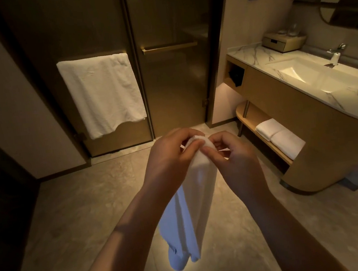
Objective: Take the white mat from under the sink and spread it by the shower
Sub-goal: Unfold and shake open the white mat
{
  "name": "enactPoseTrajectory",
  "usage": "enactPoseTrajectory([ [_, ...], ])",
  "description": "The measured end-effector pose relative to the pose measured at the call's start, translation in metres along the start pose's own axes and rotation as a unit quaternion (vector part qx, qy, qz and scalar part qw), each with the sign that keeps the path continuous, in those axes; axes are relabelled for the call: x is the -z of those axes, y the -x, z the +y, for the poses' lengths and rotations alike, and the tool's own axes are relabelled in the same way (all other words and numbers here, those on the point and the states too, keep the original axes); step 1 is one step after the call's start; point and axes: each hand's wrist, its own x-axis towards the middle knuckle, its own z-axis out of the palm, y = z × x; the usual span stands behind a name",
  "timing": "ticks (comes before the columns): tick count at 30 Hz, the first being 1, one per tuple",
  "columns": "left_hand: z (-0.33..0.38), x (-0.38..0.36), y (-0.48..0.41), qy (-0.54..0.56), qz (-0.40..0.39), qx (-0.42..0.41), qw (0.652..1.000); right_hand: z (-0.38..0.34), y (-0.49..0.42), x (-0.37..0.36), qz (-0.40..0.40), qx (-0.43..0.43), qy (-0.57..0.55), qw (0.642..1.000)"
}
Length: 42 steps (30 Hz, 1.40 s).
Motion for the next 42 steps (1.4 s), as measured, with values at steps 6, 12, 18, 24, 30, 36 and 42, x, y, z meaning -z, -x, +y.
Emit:
enactPoseTrajectory([
  [6, -0.010, 0.001, 0.007, 0.045, 0.009, 0.034, 0.998, -0.006, -0.004, 0.005, 0.023, -0.017, -0.029, 0.999],
  [12, -0.002, -0.004, 0.005, 0.100, 0.037, 0.001, 0.994, -0.018, -0.008, 0.019, 0.002, -0.027, -0.078, 0.997],
  [18, 0.004, -0.014, 0.005, 0.098, 0.020, -0.033, 0.994, -0.024, -0.010, 0.029, 0.037, 0.008, -0.052, 0.998],
  [24, -0.017, -0.025, 0.011, 0.089, -0.007, 0.014, 0.996, -0.024, -0.016, 0.044, 0.085, -0.001, -0.081, 0.993],
  [30, -0.022, -0.024, 0.012, 0.110, 0.031, 0.047, 0.992, -0.015, -0.016, 0.052, 0.118, -0.033, -0.107, 0.987],
  [36, -0.014, -0.017, 0.008, 0.049, 0.056, 0.001, 0.997, -0.012, -0.007, 0.054, 0.041, -0.075, -0.067, 0.994],
  [42, -0.007, -0.014, 0.009, -0.015, 0.024, -0.065, 0.997, -0.018, -0.006, 0.050, -0.048, -0.060, 0.073, 0.994],
])
